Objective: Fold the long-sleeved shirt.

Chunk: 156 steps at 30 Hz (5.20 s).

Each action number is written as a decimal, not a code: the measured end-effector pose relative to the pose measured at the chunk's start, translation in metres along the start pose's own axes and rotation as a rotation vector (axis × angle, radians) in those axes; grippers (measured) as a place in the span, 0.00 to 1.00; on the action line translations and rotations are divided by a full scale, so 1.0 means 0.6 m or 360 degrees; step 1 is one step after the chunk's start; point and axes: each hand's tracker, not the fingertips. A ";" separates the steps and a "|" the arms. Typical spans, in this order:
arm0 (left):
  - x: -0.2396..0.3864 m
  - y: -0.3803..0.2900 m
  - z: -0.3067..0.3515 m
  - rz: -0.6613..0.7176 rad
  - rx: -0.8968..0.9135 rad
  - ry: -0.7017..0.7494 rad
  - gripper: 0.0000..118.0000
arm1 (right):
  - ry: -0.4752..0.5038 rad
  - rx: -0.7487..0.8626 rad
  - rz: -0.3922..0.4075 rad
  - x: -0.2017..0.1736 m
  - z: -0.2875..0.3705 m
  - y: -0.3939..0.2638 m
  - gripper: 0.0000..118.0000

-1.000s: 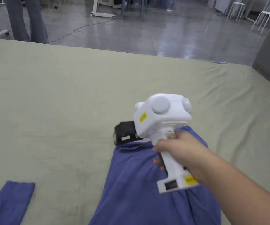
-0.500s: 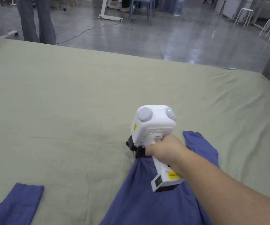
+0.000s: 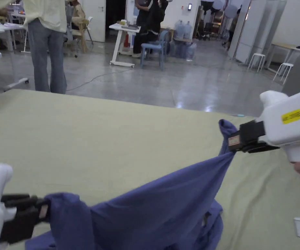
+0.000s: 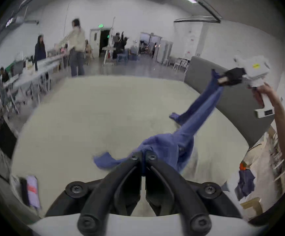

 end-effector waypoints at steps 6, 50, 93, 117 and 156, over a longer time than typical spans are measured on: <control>0.020 0.177 0.060 -0.0269 0.0205 0.0037 0.00 | -0.0042 0.0240 0.0080 -0.044 0.205 0.029 0.00; 0.040 0.696 -0.209 -0.0269 0.0242 0.0460 0.00 | -0.0619 0.0381 -0.0012 0.053 -0.057 0.444 0.00; 0.116 -0.430 -0.227 -0.0457 -0.1344 0.0017 0.00 | -0.0334 -0.0794 -0.0168 0.044 -0.200 -0.692 0.00; 0.109 -0.383 -0.070 0.0211 -0.0963 -0.0116 0.00 | -0.0125 -0.0477 -0.0388 -0.010 -0.018 -0.623 0.00; -0.071 -0.061 -0.723 0.0156 -0.0986 0.0267 0.00 | -0.0101 -0.0615 -0.0312 0.074 -0.248 -0.486 0.00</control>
